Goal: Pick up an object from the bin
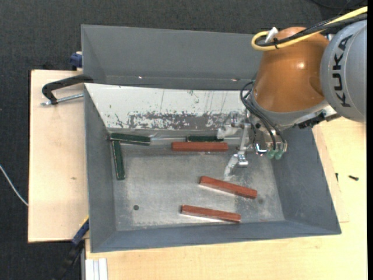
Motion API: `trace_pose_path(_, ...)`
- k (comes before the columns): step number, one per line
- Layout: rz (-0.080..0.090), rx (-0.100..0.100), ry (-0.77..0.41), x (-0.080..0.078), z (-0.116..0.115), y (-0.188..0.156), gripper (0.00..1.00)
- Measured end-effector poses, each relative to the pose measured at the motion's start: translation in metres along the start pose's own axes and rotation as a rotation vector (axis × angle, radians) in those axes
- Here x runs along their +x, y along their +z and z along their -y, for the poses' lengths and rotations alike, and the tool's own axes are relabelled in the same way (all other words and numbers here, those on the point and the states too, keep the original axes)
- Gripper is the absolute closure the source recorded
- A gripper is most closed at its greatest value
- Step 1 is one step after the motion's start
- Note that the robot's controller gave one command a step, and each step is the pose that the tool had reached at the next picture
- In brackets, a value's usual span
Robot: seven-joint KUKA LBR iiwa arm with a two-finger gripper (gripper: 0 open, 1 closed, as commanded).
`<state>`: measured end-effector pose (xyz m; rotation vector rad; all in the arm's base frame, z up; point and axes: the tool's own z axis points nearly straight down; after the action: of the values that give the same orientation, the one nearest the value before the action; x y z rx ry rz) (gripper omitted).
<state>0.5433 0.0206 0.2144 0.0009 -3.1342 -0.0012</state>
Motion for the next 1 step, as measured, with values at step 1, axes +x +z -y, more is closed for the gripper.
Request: trace_pose_path(1,0.009,0.000,0.001,-0.0015,0.0000,-0.0044,0.00)
